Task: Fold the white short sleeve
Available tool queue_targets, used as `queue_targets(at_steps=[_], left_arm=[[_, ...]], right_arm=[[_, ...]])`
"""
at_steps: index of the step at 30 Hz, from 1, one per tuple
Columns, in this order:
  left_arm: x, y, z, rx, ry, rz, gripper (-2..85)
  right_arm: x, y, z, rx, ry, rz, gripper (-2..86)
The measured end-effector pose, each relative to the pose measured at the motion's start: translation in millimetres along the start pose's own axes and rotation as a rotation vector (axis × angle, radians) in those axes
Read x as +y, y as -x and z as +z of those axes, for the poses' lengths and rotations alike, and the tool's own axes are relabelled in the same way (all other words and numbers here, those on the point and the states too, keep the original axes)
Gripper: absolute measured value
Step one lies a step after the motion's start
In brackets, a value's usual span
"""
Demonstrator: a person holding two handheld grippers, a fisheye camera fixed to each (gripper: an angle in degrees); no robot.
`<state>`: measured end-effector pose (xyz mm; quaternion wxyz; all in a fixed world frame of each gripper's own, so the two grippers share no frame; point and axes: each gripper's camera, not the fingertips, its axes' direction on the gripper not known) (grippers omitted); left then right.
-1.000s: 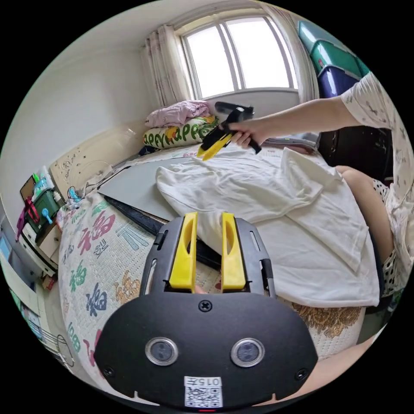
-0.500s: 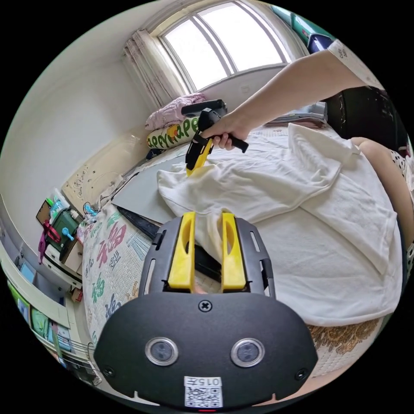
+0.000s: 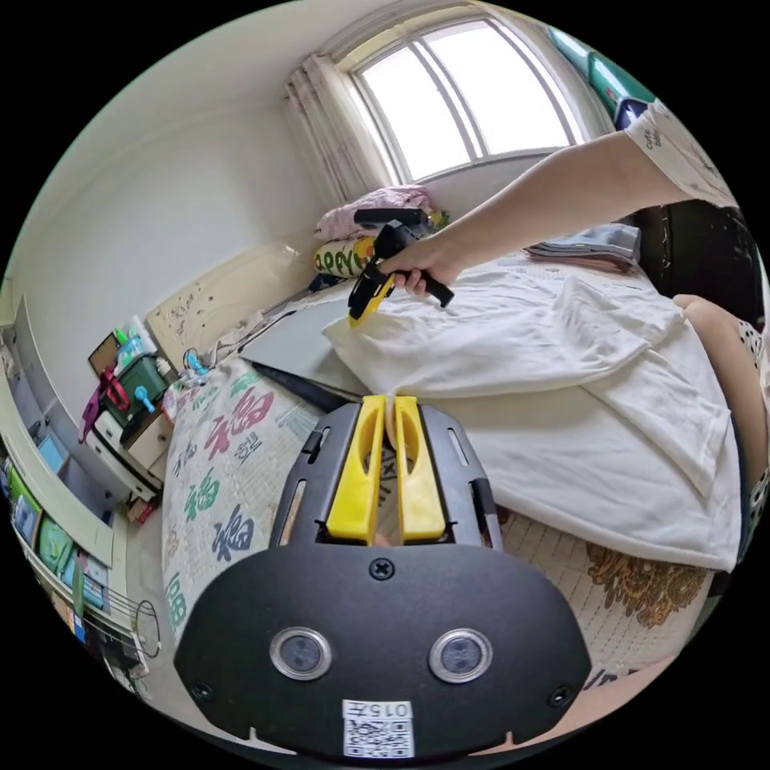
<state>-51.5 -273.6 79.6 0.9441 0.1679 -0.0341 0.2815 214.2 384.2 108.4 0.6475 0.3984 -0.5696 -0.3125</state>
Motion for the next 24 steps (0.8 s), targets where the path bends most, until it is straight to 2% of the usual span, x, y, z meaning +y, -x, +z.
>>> queue_targets(at_steps=[6,9,12,15,18,20,24], left_arm=[[0,18,-3,0.050,0.122,0.004,1.1],[-4,23,0,0.061,0.162,0.015,1.1],[-11,28,1,0.063,0.197,0.029,1.1],[-19,33,9,0.078,0.258,0.044,1.1],[-26,34,8,0.063,0.289,0.077,1.2],[-29,35,6,0.040,0.297,0.090,1.3],[-29,47,-3,0.016,0.287,0.085,2.1]], right_arm=[[-7,-5,69,0.140,0.083,-0.053,3.7],[32,-32,34,0.020,-0.011,-0.098,5.3],[107,-75,-33,-0.174,-0.021,-0.159,5.9],[219,-130,-130,-0.235,-0.009,-0.258,6.1],[351,-207,-233,-0.128,0.040,-0.282,7.1],[463,-281,-311,-0.031,0.056,-0.240,7.4],[618,-393,-393,0.043,0.083,-0.078,7.7]])
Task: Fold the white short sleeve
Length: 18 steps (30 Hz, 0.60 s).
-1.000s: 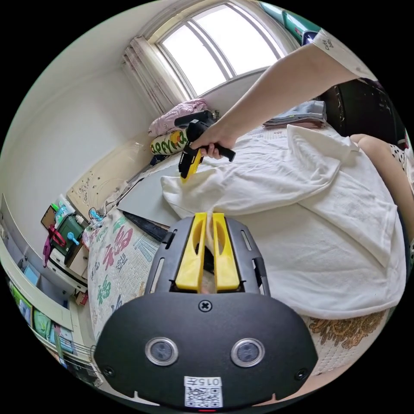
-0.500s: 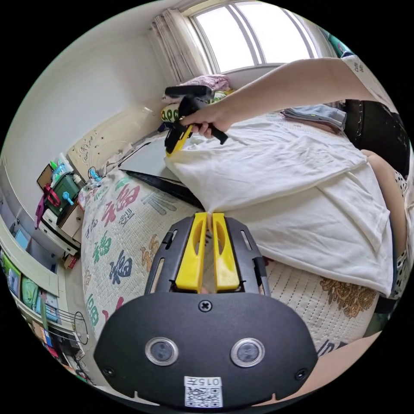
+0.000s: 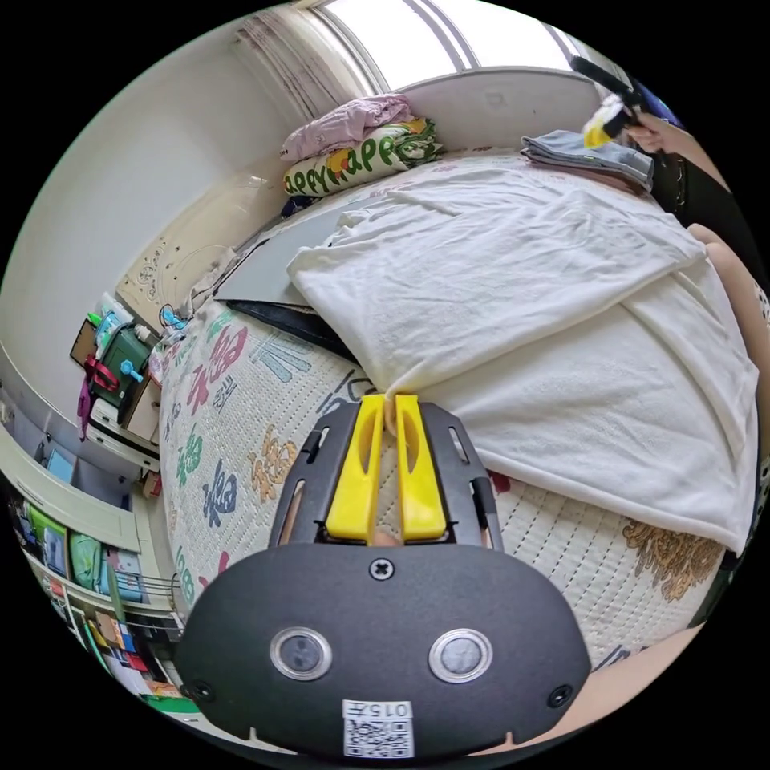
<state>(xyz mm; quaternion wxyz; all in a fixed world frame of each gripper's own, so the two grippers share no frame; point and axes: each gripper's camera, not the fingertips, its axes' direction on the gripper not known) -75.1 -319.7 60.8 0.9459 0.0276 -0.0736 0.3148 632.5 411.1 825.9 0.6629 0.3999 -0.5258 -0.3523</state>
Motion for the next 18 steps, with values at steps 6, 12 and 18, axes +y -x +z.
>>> queue_targets(at_steps=[6,12,18], left_arm=[[6,20,-18,-0.089,-0.019,-0.030,5.3],[-2,46,-57,-0.066,0.130,-0.106,6.2],[-10,13,-173,0.004,0.107,-0.114,8.9]], right_arm=[[152,-94,0,-0.003,0.040,0.118,8.7],[182,-150,41,-0.090,0.051,0.095,8.9],[191,-193,45,-0.053,0.029,0.037,7.4]])
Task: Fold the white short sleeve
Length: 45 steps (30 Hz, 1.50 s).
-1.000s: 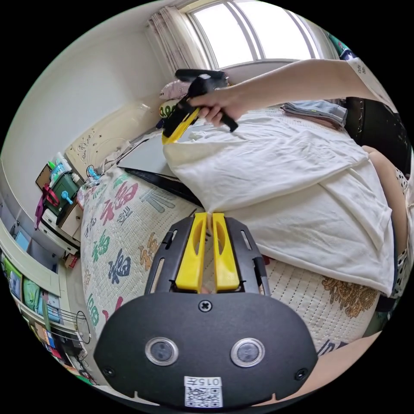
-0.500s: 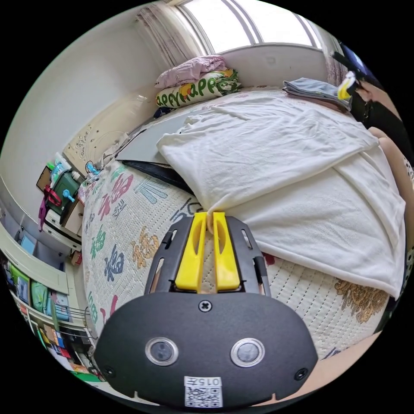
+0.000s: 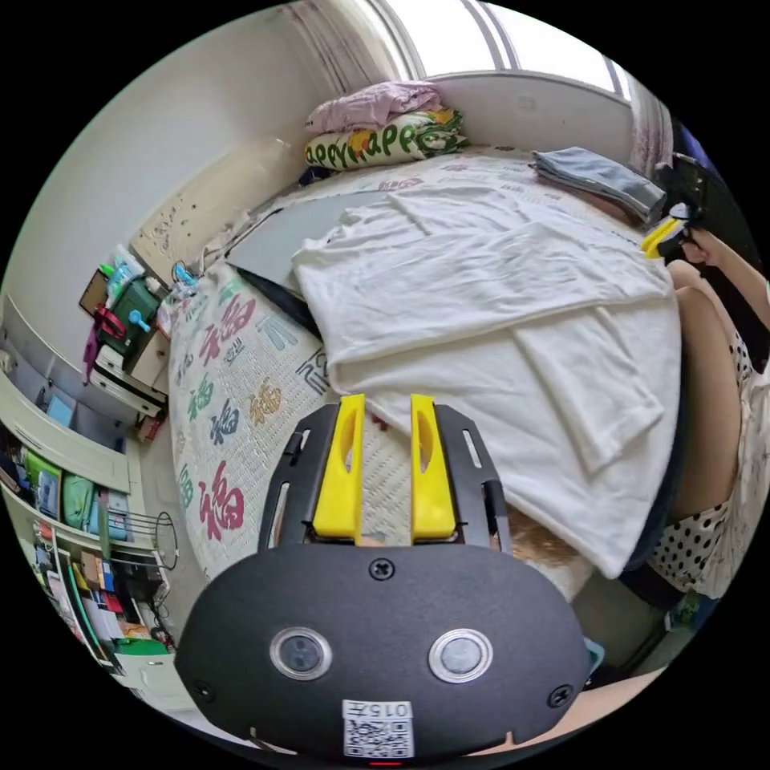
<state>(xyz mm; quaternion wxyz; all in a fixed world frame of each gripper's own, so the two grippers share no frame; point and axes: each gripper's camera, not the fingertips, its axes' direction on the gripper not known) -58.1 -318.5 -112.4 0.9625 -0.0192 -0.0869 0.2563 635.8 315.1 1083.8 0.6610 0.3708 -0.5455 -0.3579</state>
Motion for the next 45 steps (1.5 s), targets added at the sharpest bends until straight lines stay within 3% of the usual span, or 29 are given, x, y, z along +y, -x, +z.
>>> queue_targets(at_steps=[4,8,11,14,18,24,32,41,45], left_arm=[[-21,-96,-55,0.117,-0.178,0.066,9.0],[-53,-172,-53,0.316,-0.332,0.073,9.0],[-87,-209,-35,0.393,-0.324,0.074,9.2],[-113,-229,-28,0.315,-0.294,0.104,9.4],[-142,-234,-8,0.366,-0.199,0.127,10.4],[-162,-233,7,0.284,-0.090,0.141,7.0],[-163,-178,-26,0.389,-0.179,0.036,3.6],[-153,-195,24,0.426,-0.080,0.068,5.1],[-140,-185,33,0.570,-0.097,0.080,7.0]], right_arm=[[17,-36,-8,-0.021,-0.054,-0.017,5.3],[45,-68,-21,-0.061,-0.130,-0.028,4.0],[72,-87,-28,-0.056,-0.198,-0.038,3.8],[99,-117,-29,-0.095,-0.267,-0.021,4.0],[120,-157,-19,-0.195,-0.310,0.006,5.1],[158,-187,-11,-0.246,-0.385,-0.005,2.1],[196,-186,-50,-0.392,-0.523,-0.004,0.3],[194,-111,-41,-0.265,-0.424,0.024,0.9],[200,-91,-53,-0.187,-0.455,0.120,2.8]])
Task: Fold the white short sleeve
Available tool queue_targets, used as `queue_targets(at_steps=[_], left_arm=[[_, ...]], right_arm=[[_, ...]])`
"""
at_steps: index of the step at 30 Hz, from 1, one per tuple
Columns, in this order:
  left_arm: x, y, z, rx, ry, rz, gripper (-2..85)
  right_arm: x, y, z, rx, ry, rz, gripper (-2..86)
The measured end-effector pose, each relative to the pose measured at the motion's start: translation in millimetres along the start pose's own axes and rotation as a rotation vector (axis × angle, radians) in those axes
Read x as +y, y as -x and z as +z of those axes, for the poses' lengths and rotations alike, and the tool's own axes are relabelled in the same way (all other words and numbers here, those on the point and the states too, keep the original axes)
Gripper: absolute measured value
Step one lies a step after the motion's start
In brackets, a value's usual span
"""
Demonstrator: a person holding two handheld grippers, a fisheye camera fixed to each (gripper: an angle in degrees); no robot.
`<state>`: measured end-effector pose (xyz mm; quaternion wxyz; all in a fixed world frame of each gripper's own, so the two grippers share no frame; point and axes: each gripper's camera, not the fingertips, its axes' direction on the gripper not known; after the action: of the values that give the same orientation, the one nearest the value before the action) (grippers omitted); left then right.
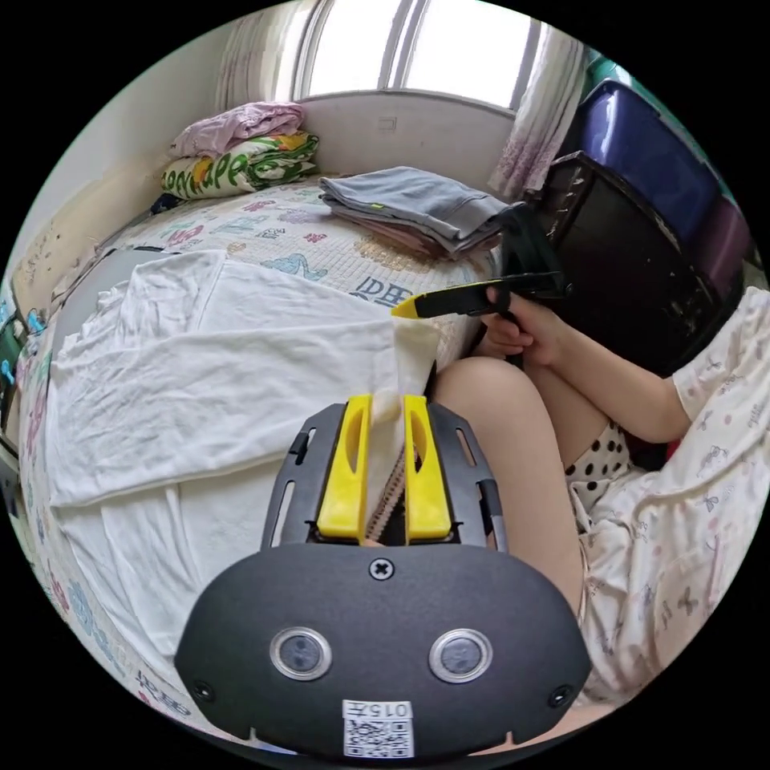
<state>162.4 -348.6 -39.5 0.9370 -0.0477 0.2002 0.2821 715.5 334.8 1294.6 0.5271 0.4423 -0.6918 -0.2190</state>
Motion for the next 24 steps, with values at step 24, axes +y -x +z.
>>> queue_targets(at_steps=[24], left_arm=[[-8,476,-21,-0.505,-0.212,-0.711,11.1]], right_arm=[[-633,184,366,0.115,0.089,-0.111,12.7]])
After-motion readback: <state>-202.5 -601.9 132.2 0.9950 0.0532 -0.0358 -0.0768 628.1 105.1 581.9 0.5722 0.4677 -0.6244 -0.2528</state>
